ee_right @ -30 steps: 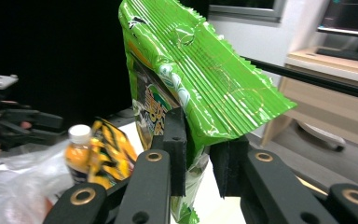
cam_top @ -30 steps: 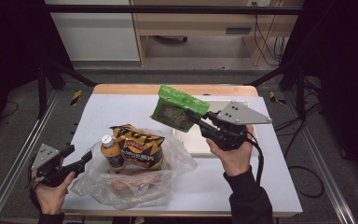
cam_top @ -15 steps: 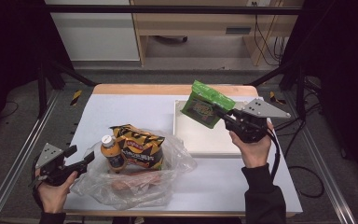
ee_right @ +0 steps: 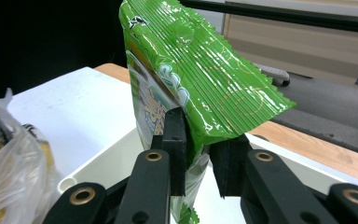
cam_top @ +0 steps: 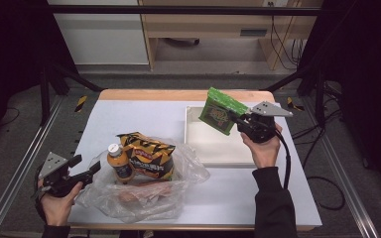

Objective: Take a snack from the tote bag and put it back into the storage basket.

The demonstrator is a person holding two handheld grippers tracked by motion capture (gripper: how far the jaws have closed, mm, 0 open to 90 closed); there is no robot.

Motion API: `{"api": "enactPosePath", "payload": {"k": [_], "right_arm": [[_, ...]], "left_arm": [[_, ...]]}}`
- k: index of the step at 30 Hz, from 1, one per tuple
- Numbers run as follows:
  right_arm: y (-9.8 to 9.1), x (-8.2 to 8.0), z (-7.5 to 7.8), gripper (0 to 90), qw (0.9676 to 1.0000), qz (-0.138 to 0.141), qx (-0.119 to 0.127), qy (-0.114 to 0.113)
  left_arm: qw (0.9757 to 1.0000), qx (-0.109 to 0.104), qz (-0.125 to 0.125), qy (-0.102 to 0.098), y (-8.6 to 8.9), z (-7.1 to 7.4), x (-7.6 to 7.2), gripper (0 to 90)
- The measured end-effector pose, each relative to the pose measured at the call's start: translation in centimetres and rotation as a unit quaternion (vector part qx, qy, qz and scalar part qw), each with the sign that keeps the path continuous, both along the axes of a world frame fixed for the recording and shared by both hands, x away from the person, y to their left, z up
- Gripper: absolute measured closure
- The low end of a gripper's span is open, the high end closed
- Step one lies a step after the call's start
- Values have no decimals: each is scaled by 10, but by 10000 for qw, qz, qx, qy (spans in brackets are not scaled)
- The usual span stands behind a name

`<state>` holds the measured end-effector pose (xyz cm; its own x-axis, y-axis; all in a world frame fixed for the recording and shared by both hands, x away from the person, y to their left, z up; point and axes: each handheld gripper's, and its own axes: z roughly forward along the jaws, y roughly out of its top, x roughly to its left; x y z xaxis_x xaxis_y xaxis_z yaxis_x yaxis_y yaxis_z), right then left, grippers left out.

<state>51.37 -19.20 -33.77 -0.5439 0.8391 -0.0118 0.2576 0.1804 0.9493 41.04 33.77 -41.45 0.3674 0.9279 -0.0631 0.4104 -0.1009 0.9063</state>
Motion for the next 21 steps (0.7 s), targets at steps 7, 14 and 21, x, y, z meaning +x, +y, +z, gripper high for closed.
{"api": "enactPosePath", "payload": {"k": [7,14,21], "right_arm": [[1,19,-11,774,9999,-49,-22,147],[11,37,-27,774,9995,4,-124,306],[23,53,-46,773,9982,56,-245,536]], "left_arm": [[10000,19,-2,41,-2,-2,1,245],[10000,3,7,40,-1,-3,2,245],[10000,34,3,45,-1,-4,2,243]]}}
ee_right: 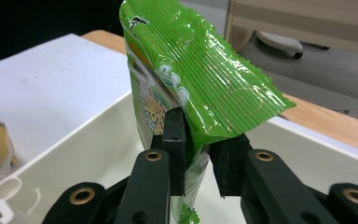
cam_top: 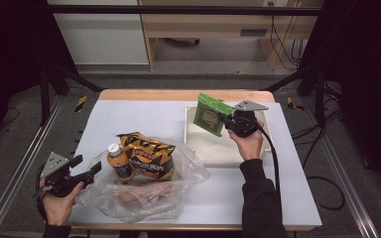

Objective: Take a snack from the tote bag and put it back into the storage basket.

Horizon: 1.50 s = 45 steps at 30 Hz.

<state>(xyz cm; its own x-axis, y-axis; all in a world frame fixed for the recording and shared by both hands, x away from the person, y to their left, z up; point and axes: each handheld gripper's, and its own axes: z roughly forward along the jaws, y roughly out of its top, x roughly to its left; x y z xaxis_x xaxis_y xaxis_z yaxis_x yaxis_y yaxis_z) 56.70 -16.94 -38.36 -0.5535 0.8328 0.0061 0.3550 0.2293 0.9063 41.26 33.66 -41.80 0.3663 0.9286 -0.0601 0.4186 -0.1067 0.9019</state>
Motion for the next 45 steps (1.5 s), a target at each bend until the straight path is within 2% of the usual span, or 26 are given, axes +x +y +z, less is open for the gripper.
{"api": "enactPosePath", "payload": {"k": [7,19,28,35,38,43,45], "right_arm": [[6,12,-15,770,9998,-10,-86,184],[13,22,-31,767,9992,43,-157,371],[10,33,-38,751,9993,-12,74,368],[9,40,-44,705,9988,-367,143,275],[9,46,-49,665,9981,-586,99,148],[8,51,-54,618,9972,-736,117,85],[6,53,-54,543,9958,-909,42,-11]], "left_arm": [[10000,-4,-1,-1,0,0,0,243],[10000,-6,0,-1,1,0,0,242],[10000,-14,3,49,0,-3,2,242],[10000,-8,7,76,0,-5,2,242],[10000,-3,-2,92,0,-6,3,242],[9999,-19,11,101,1,-6,3,242],[9999,-4,-4,110,0,-6,3,242]]}}
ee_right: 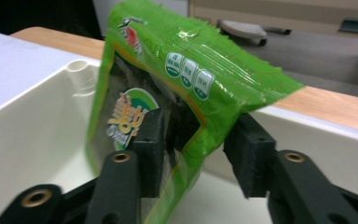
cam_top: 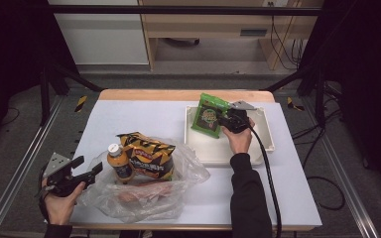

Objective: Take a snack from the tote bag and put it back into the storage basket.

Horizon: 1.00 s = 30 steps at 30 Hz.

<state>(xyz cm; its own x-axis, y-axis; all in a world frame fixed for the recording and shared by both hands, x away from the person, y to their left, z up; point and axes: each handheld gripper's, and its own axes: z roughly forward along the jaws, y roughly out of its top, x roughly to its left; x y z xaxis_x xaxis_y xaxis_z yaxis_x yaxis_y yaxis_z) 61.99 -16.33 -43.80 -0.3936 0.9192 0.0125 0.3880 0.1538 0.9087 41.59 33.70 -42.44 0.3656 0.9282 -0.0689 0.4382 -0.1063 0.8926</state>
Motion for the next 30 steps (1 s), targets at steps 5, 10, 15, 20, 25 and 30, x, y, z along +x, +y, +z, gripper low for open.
{"api": "enactPosePath", "payload": {"k": [5,10,15,20,25,30], "right_arm": [[-5,-1,3,452,9999,-107,-53,-61],[-7,-11,11,469,9998,-175,-50,119],[3,-18,10,593,9984,-236,-267,428],[6,-12,2,762,9973,-332,-291,583],[6,-7,-1,825,9988,-253,-47,415],[9,-3,-3,824,9995,-160,16,255]], "left_arm": [[10000,-34,18,-16,0,1,-1,242],[10000,-36,36,-28,1,1,-2,244],[10000,-37,35,-52,0,2,-3,245],[10000,-53,43,-60,2,2,-3,245],[10000,-61,35,-52,1,2,-3,246],[10000,-45,-13,-50,0,2,-2,245]]}}
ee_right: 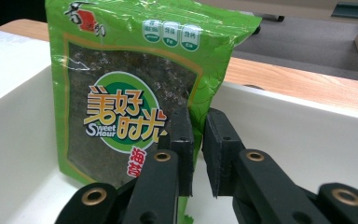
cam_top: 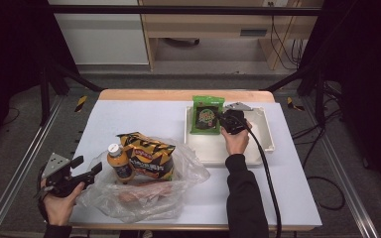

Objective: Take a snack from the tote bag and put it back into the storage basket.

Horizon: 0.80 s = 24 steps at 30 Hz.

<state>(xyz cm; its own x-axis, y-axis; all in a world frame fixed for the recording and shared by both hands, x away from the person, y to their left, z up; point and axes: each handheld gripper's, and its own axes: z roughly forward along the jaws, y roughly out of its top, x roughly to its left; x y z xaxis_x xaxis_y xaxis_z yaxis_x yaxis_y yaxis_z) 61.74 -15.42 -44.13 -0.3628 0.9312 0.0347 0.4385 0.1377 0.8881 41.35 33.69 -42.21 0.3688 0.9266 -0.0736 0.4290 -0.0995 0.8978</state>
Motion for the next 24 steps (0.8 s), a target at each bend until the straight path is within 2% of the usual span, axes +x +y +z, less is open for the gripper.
{"api": "enactPosePath", "payload": {"k": [3,5,6,9,13,15,19,20,24], "right_arm": [[-1,3,-4,775,10000,64,-20,14],[-1,4,-6,709,10000,55,-52,3],[-1,4,-6,709,10000,55,-52,3],[-2,2,-4,624,9999,-25,-129,-110],[-6,-7,12,560,9993,-32,-64,-356],[-6,-12,18,541,9990,0,-125,-433],[-5,-22,28,516,9989,61,-89,-458],[-5,-30,35,505,9987,121,-75,-485],[-2,-46,48,487,9982,283,-56,-530]], "left_arm": [[10000,-23,-7,-10,0,0,0,246],[10000,-41,-27,-18,0,0,0,245],[10000,-41,-27,-18,0,0,0,245],[10000,-48,-18,-34,0,1,-1,245],[10000,-55,-12,-50,1,2,-1,245],[10000,-53,-18,-69,1,3,-2,245],[9999,-57,-36,-77,0,3,-2,246],[9999,-55,-42,-78,0,4,-2,245],[9999,-71,-75,-85,0,5,-2,245]]}}
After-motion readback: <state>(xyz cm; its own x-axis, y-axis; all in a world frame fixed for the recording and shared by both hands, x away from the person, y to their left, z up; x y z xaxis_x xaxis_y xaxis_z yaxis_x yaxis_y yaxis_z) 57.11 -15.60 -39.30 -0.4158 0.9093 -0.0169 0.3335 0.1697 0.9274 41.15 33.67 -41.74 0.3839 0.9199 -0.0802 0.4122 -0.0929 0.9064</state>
